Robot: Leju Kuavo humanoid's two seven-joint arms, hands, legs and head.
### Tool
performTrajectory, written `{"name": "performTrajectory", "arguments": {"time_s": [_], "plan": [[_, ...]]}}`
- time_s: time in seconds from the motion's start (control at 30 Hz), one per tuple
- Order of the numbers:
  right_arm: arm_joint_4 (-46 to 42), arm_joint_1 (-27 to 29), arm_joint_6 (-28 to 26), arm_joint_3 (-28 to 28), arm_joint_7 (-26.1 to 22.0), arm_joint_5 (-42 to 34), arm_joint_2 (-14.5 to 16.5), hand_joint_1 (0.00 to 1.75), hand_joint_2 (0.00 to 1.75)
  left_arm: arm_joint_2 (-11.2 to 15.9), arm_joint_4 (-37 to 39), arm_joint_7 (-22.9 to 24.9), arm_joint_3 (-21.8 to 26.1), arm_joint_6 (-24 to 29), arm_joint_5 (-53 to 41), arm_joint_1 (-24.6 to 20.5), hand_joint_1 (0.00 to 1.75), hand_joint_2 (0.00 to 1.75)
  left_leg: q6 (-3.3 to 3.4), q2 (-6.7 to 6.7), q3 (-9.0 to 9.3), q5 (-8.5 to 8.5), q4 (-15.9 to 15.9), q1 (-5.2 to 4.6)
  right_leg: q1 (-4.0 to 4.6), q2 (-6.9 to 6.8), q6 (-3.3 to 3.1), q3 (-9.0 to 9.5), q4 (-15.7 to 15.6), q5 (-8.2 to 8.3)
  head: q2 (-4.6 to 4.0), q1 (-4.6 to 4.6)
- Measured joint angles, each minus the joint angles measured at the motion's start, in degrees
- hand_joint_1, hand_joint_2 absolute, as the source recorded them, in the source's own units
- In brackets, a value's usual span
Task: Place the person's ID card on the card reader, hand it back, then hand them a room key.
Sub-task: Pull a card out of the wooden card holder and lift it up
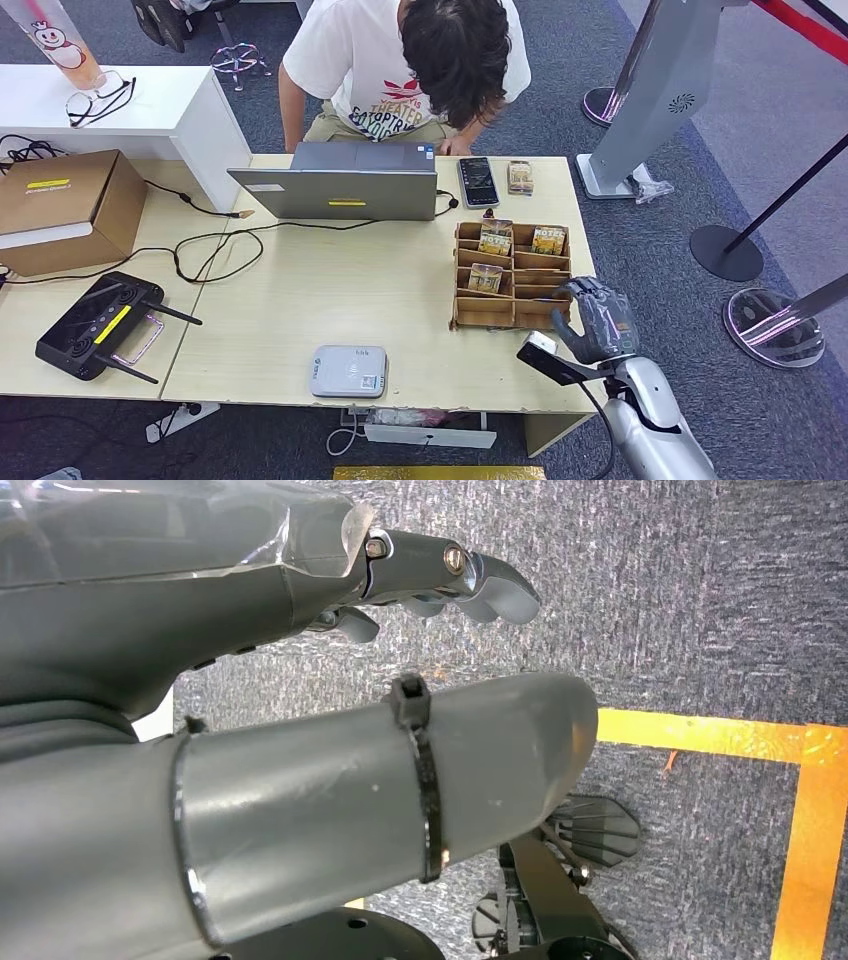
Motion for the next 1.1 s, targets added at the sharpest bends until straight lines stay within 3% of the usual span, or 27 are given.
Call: {"name": "performTrajectory", "arguments": {"time_s": [0.37,1.1], "plan": [[-0.14,-0.45,0.58,0.72,0.19,0.00,0.00,1.63,1.75,0.00,0.00,0.02,0.00,-0.17,-0.01,0.00,0.00,0.00,0.00,0.00,0.00,0.00,0.00,0.00,0.00,0.00,0.00,0.00,0.00,0.00,0.00,0.00],[-0.71,-1.47,1.01,1.84,-0.35,-1.57,-0.02,1.73,1.75,-0.02,0.22,-0.13,0.02,-0.17,-0.02,0.01,0.00,0.00,0.00,0.01,0.00,0.00,0.00,0.00,0.00,0.01,0.00,0.00,0.00,0.00,0.00,0.00]]}}
